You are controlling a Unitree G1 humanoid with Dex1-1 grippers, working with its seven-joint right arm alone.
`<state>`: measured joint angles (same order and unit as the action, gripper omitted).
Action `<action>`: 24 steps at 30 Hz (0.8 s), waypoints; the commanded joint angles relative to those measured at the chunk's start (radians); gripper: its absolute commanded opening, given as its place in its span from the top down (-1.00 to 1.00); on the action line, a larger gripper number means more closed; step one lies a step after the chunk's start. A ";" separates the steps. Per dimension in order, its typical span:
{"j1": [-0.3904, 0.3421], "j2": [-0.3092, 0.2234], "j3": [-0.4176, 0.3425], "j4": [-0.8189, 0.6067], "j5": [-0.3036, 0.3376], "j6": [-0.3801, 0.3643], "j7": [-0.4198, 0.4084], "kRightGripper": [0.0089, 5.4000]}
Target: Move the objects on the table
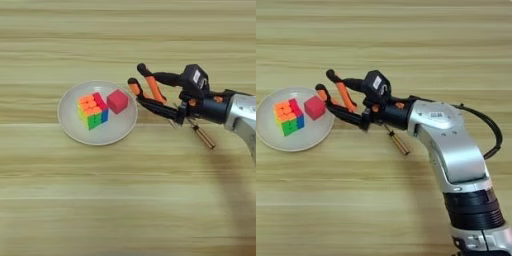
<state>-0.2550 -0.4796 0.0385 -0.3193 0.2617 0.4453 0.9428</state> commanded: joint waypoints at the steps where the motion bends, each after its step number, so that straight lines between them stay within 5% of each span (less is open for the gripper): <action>1: -0.037 -0.028 0.015 -0.072 0.021 -0.015 -0.004 -0.23; 9: -0.013 -0.036 0.085 -0.119 0.022 0.001 0.035 -0.23; 24: -0.030 -0.026 0.264 0.020 -0.051 -0.052 0.119 -0.23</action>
<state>-0.2196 -0.5004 0.3144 -0.2819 0.2156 0.4396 1.0784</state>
